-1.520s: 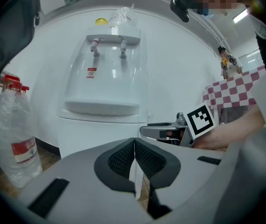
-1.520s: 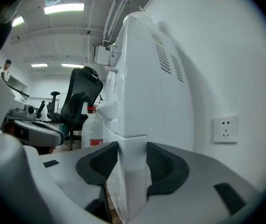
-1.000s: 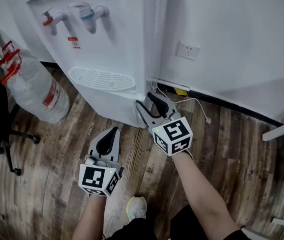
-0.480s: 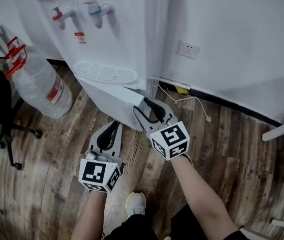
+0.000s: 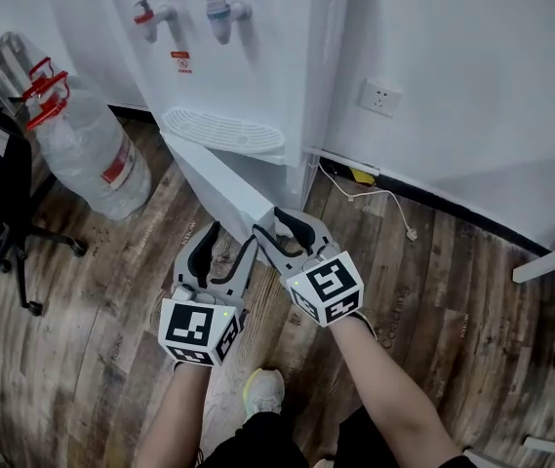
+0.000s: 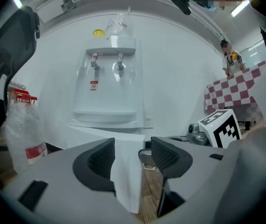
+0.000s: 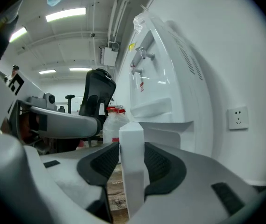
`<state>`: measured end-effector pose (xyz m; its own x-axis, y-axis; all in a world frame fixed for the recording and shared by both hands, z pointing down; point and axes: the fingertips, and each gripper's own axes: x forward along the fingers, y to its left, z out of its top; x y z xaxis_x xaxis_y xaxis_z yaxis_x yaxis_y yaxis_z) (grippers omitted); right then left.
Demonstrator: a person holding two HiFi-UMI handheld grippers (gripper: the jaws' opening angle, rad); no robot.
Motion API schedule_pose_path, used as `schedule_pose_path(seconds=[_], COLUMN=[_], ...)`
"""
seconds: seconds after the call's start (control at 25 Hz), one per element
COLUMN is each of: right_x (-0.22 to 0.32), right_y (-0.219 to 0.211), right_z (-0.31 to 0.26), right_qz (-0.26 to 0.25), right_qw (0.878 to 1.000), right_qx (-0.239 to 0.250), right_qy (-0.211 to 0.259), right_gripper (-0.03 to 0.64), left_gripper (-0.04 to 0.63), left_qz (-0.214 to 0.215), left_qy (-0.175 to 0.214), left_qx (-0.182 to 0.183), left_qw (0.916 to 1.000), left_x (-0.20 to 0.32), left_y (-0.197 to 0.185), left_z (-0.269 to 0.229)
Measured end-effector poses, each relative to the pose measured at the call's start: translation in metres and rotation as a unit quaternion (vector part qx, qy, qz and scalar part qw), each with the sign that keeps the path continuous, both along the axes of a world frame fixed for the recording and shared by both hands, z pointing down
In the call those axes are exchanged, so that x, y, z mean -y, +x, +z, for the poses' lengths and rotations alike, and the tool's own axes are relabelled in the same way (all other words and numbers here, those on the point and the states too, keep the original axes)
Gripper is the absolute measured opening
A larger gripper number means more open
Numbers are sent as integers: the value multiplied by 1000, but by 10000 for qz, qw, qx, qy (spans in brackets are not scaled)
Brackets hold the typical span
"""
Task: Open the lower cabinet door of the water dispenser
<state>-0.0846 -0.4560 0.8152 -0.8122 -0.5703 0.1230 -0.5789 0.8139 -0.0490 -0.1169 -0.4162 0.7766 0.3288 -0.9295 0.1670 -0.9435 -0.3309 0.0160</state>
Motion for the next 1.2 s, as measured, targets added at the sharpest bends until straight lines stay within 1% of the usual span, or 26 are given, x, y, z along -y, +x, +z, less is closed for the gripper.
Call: schedule_pose_path(seconds=[0.32,0.44,0.6,0.76,1.0,1.2], right_x=[-28,-38,-51,-63,-81,-87], right_y=[-21,-29,-42,-55,-78,-90], right_z=[4,5,5,6,7,9], right_qz=[-257,-365,-561,-730,-1021,-1161], right_qw=[9997,9993,9984,9972,9946,9931], right_qx=[29,89,113,148,150,141], right_qy=[-11,-35,-38,-87,-85,-114], right_gripper=[176,176,176,176,175,175], left_gripper=[241,241,270,275,273,273], left_qz=[-212,-322,-554,-760,-1056,-1139], left_qy=[34,44,58,25,-65,-92], left_qx=[93,284,537,706,721,697], left_qw=[9997,9991,9970,9946,9918,9910], left_x=[-2,-1,-5,-11,-21,-28], left_y=[-10,-14,-21,-33,-59,-74], left_z=[-5,-5,-6,-3,2,3])
